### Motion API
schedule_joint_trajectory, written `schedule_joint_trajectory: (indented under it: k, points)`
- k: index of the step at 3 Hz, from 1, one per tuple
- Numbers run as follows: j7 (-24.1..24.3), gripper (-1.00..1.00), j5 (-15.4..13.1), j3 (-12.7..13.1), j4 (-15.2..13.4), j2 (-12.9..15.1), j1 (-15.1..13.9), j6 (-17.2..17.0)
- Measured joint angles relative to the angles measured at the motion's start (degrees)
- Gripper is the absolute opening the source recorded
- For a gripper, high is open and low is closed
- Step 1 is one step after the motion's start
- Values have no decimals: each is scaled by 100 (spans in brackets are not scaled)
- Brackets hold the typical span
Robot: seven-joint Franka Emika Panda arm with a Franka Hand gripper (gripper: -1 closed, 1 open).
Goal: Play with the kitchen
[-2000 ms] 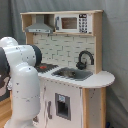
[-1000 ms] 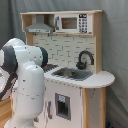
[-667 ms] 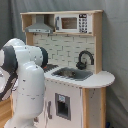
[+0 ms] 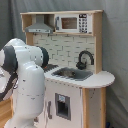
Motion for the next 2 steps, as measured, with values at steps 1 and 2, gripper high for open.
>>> schedule_joint_trajectory:
  k: [1, 2]
  points:
    - [-627, 100, 0, -71, -18, 0, -65, 133]
    - [-1258, 100, 15, -161, -73, 0, -144, 233]
